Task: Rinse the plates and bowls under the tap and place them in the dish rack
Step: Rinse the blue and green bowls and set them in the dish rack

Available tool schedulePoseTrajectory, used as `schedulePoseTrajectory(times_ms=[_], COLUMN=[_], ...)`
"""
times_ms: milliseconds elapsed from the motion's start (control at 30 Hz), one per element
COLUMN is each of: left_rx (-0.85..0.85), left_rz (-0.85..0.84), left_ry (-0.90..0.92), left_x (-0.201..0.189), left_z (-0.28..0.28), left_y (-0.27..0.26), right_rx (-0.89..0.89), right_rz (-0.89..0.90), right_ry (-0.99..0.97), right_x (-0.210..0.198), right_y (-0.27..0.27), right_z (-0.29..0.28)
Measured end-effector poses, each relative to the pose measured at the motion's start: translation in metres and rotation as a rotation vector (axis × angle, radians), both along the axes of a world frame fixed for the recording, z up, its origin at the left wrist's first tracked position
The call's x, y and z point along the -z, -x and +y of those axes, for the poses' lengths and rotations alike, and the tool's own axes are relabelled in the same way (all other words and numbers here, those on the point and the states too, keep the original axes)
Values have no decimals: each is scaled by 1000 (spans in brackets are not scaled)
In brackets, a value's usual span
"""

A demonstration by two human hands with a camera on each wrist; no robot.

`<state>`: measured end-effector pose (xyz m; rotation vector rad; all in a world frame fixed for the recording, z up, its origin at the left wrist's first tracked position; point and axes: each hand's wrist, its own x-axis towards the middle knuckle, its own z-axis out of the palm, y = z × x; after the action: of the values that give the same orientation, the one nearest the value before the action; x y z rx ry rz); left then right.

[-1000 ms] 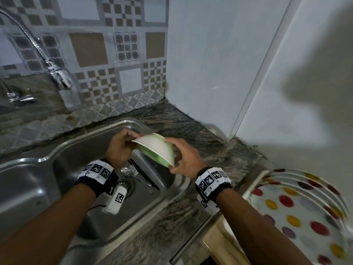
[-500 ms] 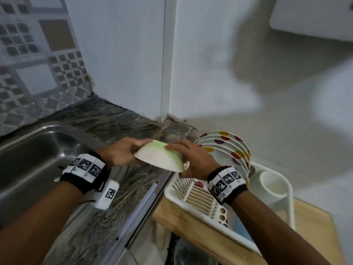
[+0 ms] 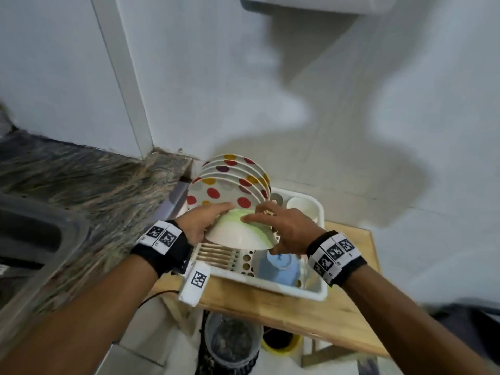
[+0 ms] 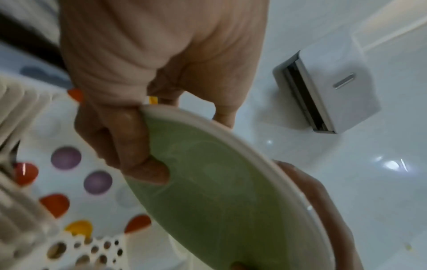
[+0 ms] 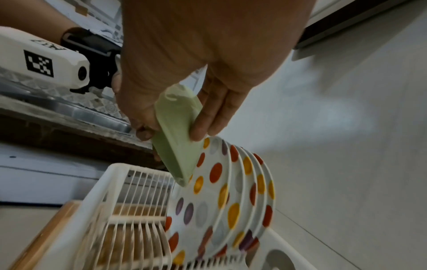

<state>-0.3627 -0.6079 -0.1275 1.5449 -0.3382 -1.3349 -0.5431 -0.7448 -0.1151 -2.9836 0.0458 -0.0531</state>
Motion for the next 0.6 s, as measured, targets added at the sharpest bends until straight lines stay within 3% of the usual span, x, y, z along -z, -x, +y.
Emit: schedulePoseTrajectory(times_ms=[100, 267, 467, 600], left_rx=[-27, -104, -94, -52], left_rz=[24, 41, -41, -124], left_ry=[-80, -17, 87, 178], left_x=[18, 51, 70, 84], left_z=[-16, -31, -43, -55], left_y=[22, 45, 67, 87], right_rx=[26, 125, 404, 554], right_rz=[7, -4, 59, -26], right_ry=[12, -40, -573, -676], right_x=[12, 22, 63, 89], right_y=[26, 63, 102, 103], right_z=[-10, -20, -35, -40])
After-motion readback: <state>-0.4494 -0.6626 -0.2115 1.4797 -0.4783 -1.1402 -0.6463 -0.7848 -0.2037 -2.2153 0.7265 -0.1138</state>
